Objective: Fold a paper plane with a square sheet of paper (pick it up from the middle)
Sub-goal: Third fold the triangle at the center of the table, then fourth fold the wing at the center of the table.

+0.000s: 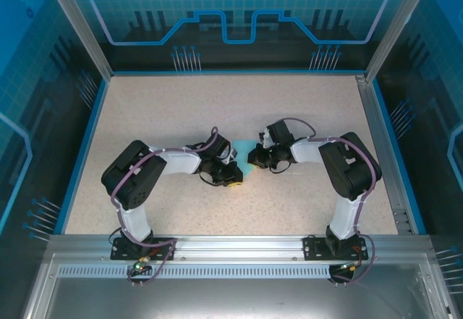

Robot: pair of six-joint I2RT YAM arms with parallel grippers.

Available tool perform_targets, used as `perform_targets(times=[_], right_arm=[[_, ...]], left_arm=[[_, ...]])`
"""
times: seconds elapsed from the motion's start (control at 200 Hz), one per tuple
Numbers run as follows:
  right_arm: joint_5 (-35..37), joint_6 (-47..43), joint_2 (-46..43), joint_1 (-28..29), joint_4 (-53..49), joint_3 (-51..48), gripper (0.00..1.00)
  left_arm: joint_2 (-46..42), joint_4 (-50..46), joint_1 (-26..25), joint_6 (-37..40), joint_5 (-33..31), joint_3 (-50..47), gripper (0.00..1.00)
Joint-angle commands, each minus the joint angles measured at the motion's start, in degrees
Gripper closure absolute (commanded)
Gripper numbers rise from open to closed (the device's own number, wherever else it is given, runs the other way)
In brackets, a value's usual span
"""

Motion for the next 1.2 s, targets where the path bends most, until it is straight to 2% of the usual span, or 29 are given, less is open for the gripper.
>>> perform_targets(times=[0.0,0.395,0.67,0.875,0.955,1.105,1.195], right_arm=[[2.4,-0.3,0.3,0.7,-3.1,-0.7,0.90],[2.0,-0.4,0.4,0.7,-3.3,-0.6,0.89],[1.3,0.5,-0.5,0.8,-2.4,-0.6,0.89],[0.8,0.3,-4.6,1.1,-3.1,0.5,0.83],[1.8,-0.3,-6.6,1.0,-5.0,1.1,0.81],[4.0,-1.3,-10.8,0.0,-8.5,1.0,0.77],[5.6,-2.3,-12.4,-0.9,-10.5,0.0,0.75]], left_arm=[[-0.7,-5.5,-0.4,1.5,0.3,-2.4,0.84],[-3.0,-4.9,0.0,0.3,0.4,-6.3,0.84],[-7.1,-5.1,1.5,0.9,2.6,-4.9,0.81],[-10.0,-4.0,1.6,0.5,-2.9,0.0,0.78],[-7.4,-6.5,1.5,1.7,-6.4,4.3,0.78],[-0.8,-10.5,1.5,3.2,-8.1,11.3,0.81],[1.0,-12.8,1.5,3.9,-10.6,12.2,0.84]])
